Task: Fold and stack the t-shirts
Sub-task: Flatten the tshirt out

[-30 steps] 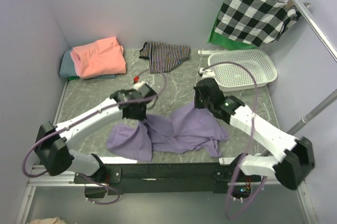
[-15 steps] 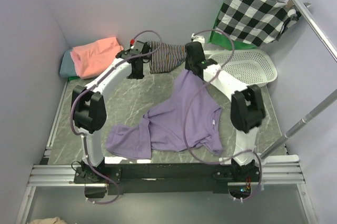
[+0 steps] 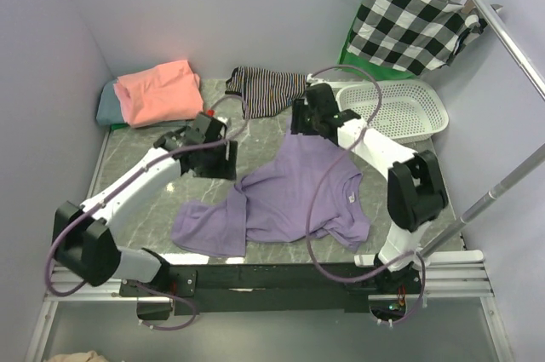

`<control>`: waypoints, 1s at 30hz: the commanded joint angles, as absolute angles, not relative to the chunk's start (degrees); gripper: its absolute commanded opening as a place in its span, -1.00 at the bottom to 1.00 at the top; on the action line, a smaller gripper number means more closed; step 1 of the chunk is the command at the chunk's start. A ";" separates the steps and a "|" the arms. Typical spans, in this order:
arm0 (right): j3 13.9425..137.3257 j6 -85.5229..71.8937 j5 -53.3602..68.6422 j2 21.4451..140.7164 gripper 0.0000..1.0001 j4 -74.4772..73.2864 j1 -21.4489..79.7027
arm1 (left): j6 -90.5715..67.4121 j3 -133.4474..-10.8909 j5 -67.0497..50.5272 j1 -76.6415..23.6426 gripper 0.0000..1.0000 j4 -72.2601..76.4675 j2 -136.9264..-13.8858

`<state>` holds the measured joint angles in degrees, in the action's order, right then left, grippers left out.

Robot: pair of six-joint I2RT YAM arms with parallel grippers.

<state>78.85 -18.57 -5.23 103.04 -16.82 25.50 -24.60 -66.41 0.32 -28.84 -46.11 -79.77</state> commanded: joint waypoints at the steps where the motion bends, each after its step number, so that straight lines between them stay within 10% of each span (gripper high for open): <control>1: 74.80 -19.69 1.94 96.08 0.31 -17.58 30.74 | -29.34 -60.57 -5.19 -35.67 0.42 -43.16 -77.61; 16: 62.93 -23.64 0.71 90.88 0.29 -16.17 34.72 | -49.91 -52.03 21.41 -53.52 0.28 -36.91 -84.02; 22: 62.14 -23.20 0.09 90.26 0.28 -16.43 34.80 | -54.14 -54.40 30.40 -56.24 -0.98 -41.39 -87.45; 30: 58.10 -23.99 0.09 89.30 0.25 -15.73 34.80 | -52.56 -56.07 30.15 -56.25 -0.97 -41.40 -86.05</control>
